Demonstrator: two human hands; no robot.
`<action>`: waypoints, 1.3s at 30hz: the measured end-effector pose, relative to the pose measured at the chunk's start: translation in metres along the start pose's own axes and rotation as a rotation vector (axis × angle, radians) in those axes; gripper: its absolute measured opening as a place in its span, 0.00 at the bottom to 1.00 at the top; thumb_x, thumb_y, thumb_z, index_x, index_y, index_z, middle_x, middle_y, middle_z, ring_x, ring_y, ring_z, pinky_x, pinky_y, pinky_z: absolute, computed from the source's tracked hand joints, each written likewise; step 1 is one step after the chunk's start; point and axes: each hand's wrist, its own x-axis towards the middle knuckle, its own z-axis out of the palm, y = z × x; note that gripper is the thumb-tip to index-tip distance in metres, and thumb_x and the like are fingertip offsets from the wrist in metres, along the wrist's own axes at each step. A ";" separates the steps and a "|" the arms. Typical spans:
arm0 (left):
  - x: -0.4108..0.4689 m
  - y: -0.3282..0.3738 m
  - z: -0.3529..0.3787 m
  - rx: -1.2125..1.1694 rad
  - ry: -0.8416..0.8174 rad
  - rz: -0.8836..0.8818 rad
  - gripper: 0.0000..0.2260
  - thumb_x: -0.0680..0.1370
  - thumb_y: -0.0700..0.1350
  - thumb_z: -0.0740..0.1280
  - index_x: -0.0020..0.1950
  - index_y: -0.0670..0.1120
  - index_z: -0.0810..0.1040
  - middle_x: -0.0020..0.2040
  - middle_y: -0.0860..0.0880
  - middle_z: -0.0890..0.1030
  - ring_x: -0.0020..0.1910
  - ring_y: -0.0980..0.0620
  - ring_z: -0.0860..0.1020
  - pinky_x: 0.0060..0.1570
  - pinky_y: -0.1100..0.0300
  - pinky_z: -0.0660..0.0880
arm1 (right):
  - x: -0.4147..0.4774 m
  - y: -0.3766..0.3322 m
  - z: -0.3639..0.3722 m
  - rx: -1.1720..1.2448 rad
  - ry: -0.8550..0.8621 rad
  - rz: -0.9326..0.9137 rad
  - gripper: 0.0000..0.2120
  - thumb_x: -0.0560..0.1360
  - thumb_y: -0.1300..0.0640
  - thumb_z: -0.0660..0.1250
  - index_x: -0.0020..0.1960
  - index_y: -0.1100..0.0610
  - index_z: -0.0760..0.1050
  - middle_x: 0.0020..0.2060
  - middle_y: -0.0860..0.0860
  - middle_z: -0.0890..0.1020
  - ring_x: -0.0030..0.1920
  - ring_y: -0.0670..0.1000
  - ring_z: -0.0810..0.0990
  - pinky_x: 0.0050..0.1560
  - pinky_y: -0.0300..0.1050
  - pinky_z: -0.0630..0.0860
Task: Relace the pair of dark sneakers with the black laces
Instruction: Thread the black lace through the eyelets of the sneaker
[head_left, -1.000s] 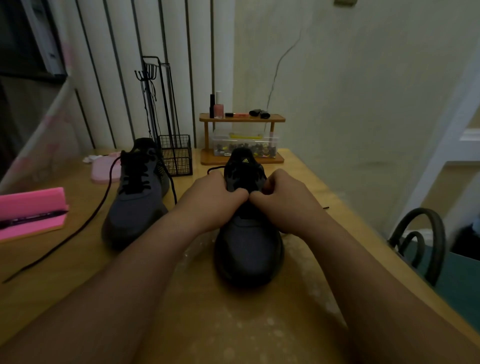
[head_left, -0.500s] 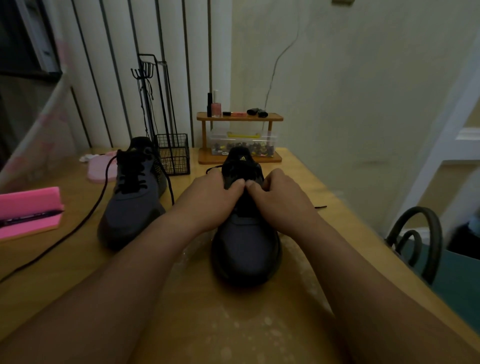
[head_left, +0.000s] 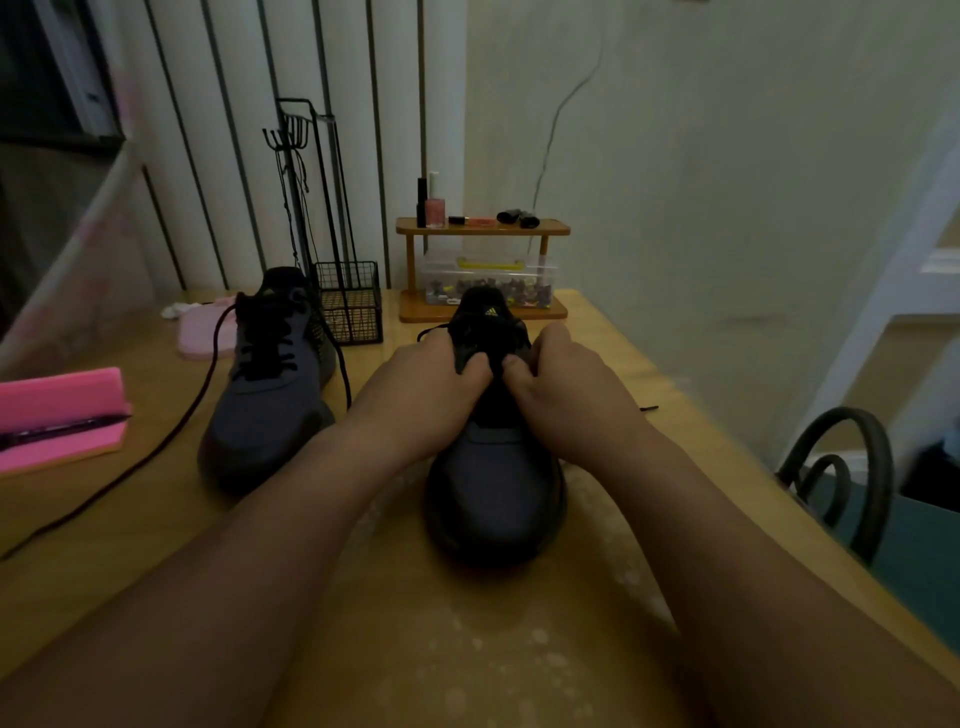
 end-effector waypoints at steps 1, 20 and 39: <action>0.000 0.000 0.000 -0.023 -0.012 -0.015 0.13 0.84 0.59 0.60 0.53 0.49 0.70 0.43 0.50 0.76 0.39 0.53 0.74 0.32 0.56 0.64 | 0.001 0.001 0.001 0.007 0.009 0.022 0.17 0.84 0.41 0.60 0.54 0.55 0.67 0.43 0.50 0.75 0.39 0.51 0.74 0.33 0.49 0.63; -0.002 -0.008 0.010 0.072 0.088 0.100 0.11 0.86 0.52 0.57 0.48 0.46 0.68 0.38 0.51 0.69 0.38 0.44 0.71 0.36 0.51 0.62 | -0.008 -0.010 0.007 -0.170 0.068 -0.046 0.12 0.85 0.50 0.53 0.50 0.57 0.69 0.45 0.53 0.70 0.48 0.63 0.76 0.43 0.55 0.71; -0.028 -0.003 -0.004 -0.180 -0.083 -0.053 0.17 0.81 0.62 0.66 0.44 0.52 0.68 0.40 0.50 0.76 0.38 0.48 0.77 0.36 0.52 0.72 | -0.012 0.006 -0.027 0.214 -0.249 0.081 0.20 0.80 0.41 0.69 0.53 0.60 0.77 0.45 0.60 0.82 0.41 0.56 0.82 0.39 0.53 0.79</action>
